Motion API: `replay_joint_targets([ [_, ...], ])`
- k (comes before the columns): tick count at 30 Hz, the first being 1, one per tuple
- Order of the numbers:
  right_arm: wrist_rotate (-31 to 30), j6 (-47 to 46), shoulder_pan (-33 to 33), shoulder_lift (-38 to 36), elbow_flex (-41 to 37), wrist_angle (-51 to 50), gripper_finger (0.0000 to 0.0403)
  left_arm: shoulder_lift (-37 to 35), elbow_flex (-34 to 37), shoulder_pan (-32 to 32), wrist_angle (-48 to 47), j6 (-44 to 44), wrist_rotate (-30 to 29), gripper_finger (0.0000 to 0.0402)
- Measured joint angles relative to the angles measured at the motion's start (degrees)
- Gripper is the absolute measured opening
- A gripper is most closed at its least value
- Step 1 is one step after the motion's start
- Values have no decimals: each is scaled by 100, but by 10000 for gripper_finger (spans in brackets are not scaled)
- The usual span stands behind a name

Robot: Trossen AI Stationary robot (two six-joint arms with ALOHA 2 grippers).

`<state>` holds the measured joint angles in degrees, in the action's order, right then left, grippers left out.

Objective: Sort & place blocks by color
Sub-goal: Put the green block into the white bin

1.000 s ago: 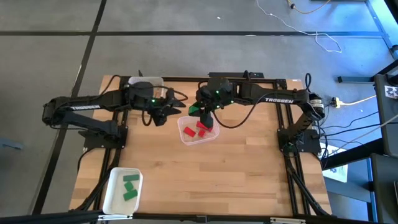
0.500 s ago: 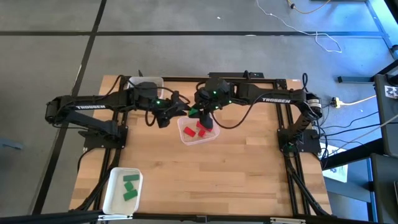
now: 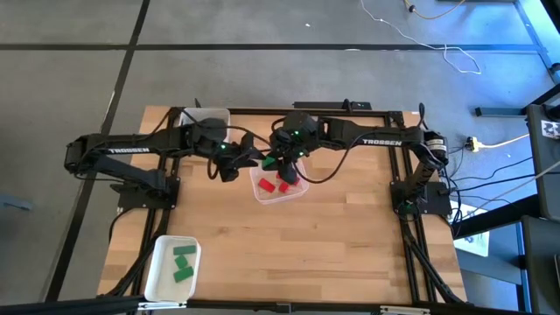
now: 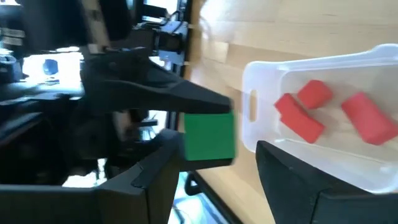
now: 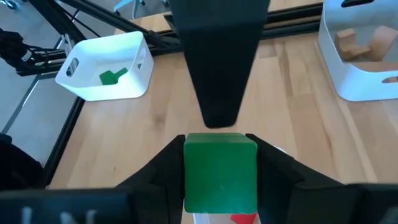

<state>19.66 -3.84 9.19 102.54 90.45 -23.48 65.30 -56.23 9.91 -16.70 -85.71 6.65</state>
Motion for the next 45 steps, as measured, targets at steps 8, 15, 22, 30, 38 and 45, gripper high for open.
replay_joint_targets([
  [8, 7, 3, 0, 0, -10, 18, 134, 249, -12, 2, 23, -62, 18, 202],
  [15, 2, 4, 2, 4, -20, 91, 134, 439, -13, -17, 393, -90, 53, 202],
  [22, 11, 99, -2, -17, 13, 211, 134, 461, 2, -63, 679, -96, 59, 202],
  [30, 11, 131, 0, -17, 4, 171, 134, 498, 2, -66, 667, 729, 286, 202],
  [38, 40, 131, -4, -17, 2, 156, 134, 498, 2, -61, 672, 2087, 752, 202],
  [45, 164, 133, -2, -13, -2, 140, 134, 562, 2, -61, 707, 1650, 750, 202],
])
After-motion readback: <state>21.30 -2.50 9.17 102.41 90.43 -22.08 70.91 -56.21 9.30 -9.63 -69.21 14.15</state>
